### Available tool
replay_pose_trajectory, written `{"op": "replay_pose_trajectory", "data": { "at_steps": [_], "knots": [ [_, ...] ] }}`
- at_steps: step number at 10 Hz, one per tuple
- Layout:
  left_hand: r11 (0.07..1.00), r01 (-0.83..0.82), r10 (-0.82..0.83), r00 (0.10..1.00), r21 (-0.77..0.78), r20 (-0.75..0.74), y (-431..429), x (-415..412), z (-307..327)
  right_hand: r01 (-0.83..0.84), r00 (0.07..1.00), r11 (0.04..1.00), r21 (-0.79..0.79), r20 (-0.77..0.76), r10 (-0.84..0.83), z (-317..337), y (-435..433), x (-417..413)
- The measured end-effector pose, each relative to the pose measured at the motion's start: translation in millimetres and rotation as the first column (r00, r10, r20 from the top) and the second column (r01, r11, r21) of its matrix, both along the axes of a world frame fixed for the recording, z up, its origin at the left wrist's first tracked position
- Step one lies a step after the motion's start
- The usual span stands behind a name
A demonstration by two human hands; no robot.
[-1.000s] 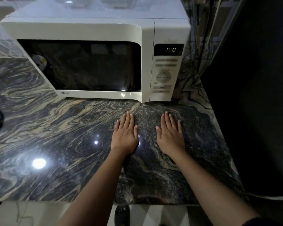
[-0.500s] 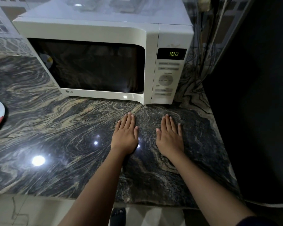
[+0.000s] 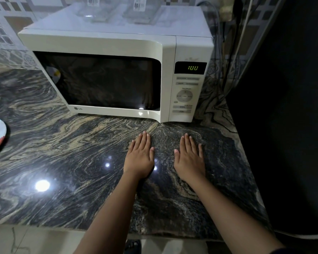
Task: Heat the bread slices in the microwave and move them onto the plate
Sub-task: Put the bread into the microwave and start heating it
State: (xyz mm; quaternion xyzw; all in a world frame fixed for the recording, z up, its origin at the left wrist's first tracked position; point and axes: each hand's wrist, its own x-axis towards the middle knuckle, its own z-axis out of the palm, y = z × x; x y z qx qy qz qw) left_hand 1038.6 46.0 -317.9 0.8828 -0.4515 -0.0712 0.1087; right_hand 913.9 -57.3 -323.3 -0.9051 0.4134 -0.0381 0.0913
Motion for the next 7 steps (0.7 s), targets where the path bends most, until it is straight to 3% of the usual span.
{"op": "replay_pose_trajectory", "data": {
  "at_steps": [7],
  "knots": [
    [1.000, 0.007, -0.007, 1.000, 0.008, -0.026, 1.1, 0.1, 2.7, -0.002, 1.000, 1.000, 0.001, 0.023, 0.002, -2.4, -0.1, 0.3]
  ]
}}
